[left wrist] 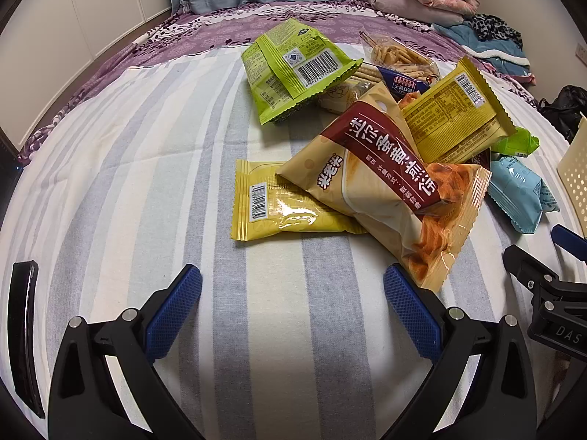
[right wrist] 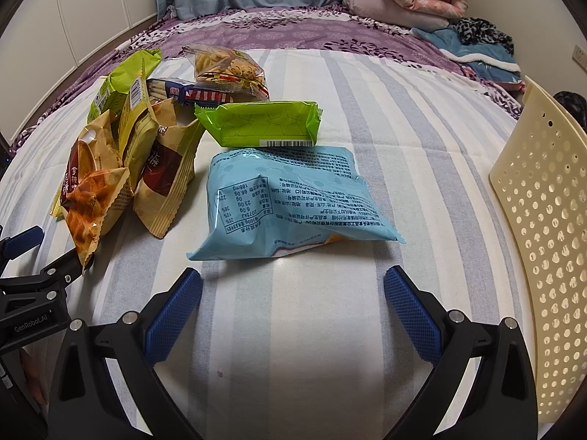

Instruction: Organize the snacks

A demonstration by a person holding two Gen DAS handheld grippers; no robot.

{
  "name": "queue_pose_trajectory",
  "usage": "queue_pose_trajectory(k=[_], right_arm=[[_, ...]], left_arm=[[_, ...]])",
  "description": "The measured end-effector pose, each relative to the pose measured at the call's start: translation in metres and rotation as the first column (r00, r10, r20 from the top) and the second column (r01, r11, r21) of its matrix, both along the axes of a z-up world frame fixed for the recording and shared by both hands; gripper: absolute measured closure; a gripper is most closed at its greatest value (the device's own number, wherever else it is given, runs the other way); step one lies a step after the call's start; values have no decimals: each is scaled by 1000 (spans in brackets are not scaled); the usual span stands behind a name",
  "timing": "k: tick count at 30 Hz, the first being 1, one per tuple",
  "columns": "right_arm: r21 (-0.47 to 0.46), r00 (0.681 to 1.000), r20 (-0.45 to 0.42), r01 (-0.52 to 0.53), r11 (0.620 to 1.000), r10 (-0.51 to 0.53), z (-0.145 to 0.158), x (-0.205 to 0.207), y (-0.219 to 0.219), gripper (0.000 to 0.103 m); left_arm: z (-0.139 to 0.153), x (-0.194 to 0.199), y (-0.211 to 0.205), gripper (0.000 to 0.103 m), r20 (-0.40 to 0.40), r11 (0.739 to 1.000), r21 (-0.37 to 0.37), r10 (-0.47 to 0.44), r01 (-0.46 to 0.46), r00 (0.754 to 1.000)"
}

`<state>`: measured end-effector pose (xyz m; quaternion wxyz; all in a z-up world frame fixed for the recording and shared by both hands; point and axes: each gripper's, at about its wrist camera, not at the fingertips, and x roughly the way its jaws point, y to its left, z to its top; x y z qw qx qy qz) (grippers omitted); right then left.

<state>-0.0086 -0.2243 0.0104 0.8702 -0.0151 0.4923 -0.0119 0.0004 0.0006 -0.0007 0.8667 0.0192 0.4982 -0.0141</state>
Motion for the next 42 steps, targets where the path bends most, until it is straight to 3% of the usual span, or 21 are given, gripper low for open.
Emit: queue_pose_trajectory(k=[42], right_arm=[[5, 1000, 1, 3, 1000, -3, -4, 2, -2, 5]], left_arm=[[-1, 0, 1, 2, 2, 1000, -2, 0, 0, 1000]])
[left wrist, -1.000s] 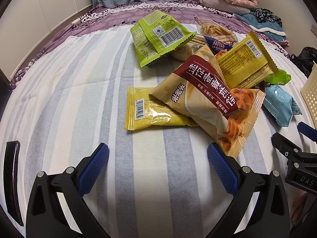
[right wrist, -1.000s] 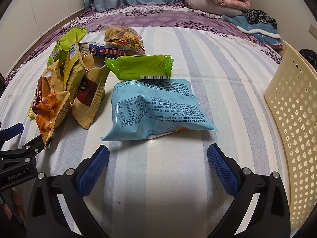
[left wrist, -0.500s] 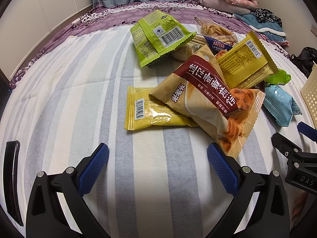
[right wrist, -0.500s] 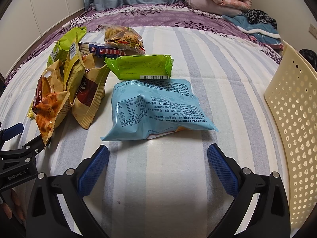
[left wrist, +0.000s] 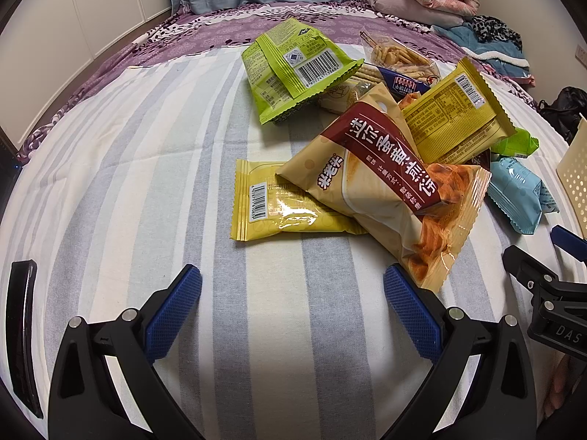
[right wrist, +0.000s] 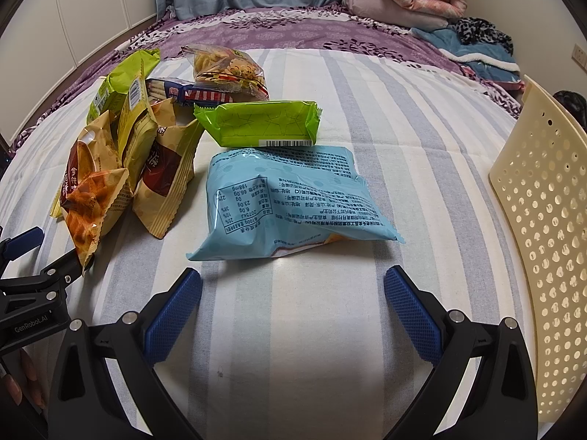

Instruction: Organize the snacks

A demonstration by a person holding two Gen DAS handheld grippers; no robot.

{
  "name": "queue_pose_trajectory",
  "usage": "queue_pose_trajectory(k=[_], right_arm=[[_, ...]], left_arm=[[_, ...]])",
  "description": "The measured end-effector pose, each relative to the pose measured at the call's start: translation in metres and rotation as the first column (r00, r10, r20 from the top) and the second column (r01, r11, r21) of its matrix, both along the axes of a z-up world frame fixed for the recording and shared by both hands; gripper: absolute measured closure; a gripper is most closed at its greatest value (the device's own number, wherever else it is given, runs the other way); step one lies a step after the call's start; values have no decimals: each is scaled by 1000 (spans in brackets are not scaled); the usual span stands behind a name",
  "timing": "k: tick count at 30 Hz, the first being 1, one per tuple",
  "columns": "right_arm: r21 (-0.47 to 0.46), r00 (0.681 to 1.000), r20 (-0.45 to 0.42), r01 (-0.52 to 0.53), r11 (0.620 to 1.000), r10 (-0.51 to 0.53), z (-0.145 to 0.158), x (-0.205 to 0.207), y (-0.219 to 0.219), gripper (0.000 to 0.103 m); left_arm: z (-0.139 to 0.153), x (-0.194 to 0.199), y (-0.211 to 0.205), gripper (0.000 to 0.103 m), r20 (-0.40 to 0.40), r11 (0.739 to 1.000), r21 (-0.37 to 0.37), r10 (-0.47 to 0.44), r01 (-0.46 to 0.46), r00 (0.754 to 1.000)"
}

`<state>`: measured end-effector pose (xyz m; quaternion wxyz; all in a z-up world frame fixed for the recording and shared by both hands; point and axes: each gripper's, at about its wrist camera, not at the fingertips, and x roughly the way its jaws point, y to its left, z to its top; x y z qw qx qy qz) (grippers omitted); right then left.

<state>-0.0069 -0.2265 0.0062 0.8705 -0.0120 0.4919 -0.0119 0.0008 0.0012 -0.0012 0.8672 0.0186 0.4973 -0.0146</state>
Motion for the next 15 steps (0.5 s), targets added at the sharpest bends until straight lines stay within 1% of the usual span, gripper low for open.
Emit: queue_pose_trajectory(k=[15], right_arm=[[-3, 1000, 10, -8, 1000, 9, 5, -6, 1, 5]], left_arm=[[4, -4, -2, 2, 8, 1000, -8, -1, 1, 1000]])
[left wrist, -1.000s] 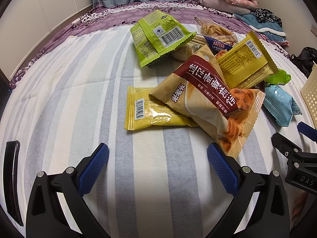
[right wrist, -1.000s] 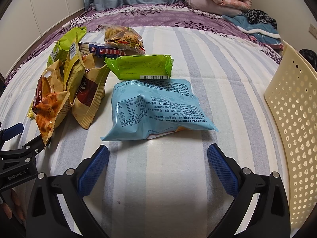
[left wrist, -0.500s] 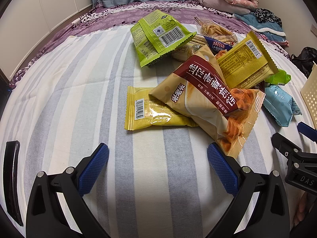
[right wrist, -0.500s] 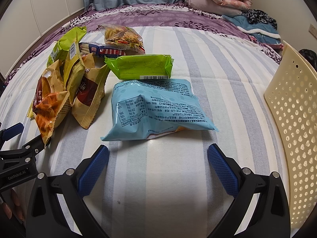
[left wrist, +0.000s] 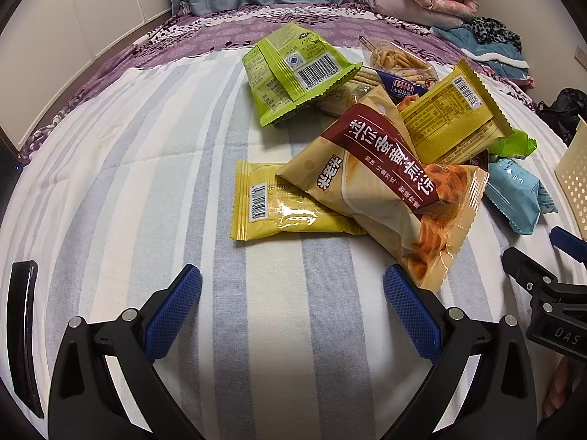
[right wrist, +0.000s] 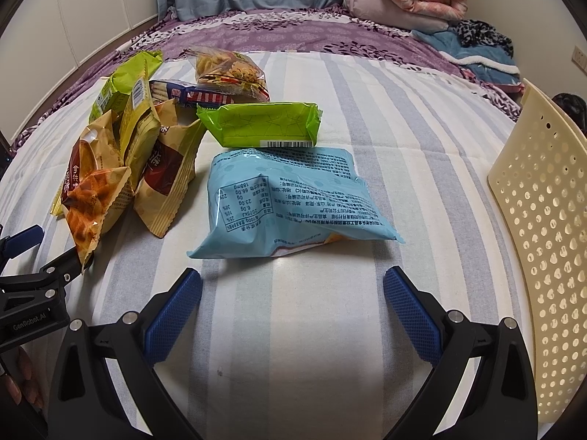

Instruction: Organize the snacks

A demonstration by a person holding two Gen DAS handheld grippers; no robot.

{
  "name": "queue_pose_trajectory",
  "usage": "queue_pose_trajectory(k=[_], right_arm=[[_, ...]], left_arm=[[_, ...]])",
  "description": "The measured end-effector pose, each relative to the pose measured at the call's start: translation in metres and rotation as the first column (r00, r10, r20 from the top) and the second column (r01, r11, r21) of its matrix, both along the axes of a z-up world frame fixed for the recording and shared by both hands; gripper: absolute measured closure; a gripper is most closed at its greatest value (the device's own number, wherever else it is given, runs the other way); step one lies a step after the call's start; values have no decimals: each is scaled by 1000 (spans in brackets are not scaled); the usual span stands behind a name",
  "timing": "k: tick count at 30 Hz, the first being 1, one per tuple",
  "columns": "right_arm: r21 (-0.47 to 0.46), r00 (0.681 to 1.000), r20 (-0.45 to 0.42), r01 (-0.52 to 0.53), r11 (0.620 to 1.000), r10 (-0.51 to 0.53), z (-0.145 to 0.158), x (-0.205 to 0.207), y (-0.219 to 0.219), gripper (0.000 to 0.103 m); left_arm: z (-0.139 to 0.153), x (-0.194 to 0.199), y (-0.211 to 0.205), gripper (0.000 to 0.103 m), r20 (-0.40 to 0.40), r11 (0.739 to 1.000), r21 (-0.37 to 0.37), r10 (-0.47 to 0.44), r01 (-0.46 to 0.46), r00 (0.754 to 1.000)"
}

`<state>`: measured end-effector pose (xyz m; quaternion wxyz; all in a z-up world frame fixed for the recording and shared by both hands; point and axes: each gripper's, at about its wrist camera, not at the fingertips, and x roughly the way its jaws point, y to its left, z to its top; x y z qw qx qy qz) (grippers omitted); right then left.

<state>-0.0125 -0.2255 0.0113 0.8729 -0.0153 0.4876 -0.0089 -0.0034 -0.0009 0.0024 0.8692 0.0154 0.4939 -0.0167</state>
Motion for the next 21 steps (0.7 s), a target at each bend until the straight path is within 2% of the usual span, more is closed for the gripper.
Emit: queue_pose_trajectory(k=[6, 12, 21], right_arm=[[10, 999, 24, -25, 1000, 25, 5, -6, 2, 5], [6, 997, 63, -46, 999, 46, 13, -13, 4, 5], [79, 988, 156, -31, 996, 18, 40, -19, -10, 5]], left_arm=[[8, -3, 7, 2, 6, 999, -32, 8, -7, 1000], [16, -6, 7, 2, 13, 1000, -30, -3, 4, 1000], [59, -3, 21, 2, 111, 997, -70, 23, -15, 994]])
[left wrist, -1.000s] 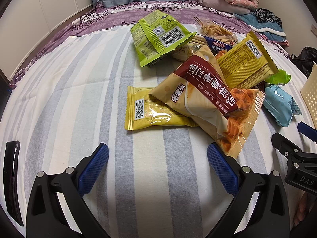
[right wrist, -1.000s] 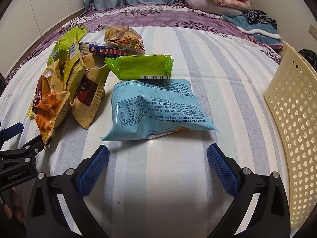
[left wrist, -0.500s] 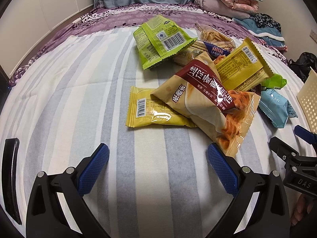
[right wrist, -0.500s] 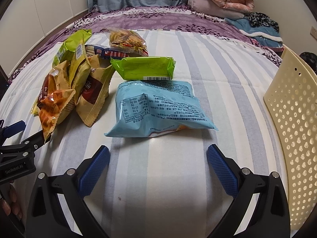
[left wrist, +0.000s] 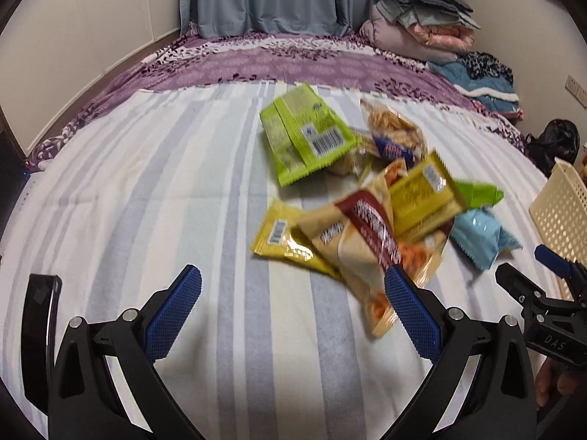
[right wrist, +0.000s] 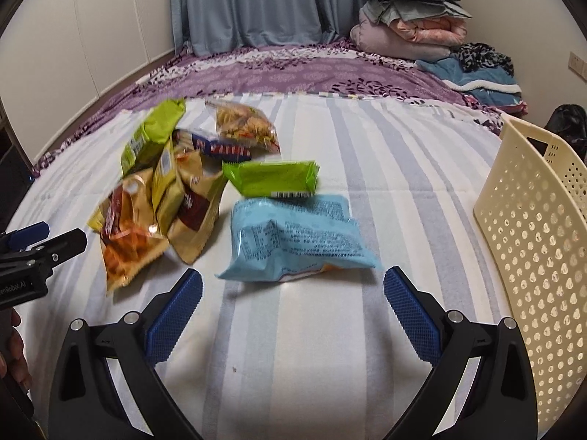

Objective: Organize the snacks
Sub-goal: 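Reach the left gripper to the green wafer packet and close on it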

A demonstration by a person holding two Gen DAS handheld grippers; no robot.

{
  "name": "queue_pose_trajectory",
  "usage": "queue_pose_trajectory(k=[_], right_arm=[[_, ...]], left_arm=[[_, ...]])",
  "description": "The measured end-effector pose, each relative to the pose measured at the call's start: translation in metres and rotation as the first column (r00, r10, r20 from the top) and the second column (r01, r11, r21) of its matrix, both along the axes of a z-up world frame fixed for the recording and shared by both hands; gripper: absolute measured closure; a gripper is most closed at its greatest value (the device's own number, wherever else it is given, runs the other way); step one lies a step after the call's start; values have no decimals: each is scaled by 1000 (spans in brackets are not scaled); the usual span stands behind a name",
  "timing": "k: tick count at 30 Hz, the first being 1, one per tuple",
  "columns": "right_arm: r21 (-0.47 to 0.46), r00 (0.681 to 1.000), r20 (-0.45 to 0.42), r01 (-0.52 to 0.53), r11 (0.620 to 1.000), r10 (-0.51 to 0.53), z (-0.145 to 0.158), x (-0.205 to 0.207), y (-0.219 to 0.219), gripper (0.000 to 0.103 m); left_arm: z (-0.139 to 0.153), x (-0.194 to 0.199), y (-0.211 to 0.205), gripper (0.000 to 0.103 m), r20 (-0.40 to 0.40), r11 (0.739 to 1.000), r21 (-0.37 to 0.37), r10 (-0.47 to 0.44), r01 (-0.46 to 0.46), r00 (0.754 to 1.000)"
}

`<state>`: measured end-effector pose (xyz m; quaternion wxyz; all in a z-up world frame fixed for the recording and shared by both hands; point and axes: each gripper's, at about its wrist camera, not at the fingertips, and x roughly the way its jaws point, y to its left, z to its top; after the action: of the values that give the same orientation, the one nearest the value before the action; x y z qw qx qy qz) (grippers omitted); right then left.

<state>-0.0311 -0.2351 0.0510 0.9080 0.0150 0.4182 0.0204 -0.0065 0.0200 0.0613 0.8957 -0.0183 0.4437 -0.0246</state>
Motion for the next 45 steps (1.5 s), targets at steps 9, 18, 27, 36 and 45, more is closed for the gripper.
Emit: queue_pose_trajectory(k=[9, 18, 27, 36, 45], right_arm=[[82, 997, 68, 18, 996, -24, 19, 5, -17, 5], [98, 995, 93, 20, 995, -29, 23, 14, -25, 5], [100, 996, 89, 8, 995, -16, 17, 25, -25, 5], [109, 997, 76, 7, 994, -15, 12, 35, -26, 5], [126, 998, 66, -5, 992, -3, 8, 44, -27, 5]], left_arm=[[11, 10, -2, 2, 22, 1000, -3, 4, -4, 1000], [13, 29, -10, 2, 32, 1000, -4, -15, 15, 999], [14, 67, -6, 2, 29, 996, -84, -33, 35, 999], [9, 123, 7, 2, 5, 971, -236, -42, 42, 999], [-18, 169, 13, 2, -78, 936, -352, -37, 7, 996]])
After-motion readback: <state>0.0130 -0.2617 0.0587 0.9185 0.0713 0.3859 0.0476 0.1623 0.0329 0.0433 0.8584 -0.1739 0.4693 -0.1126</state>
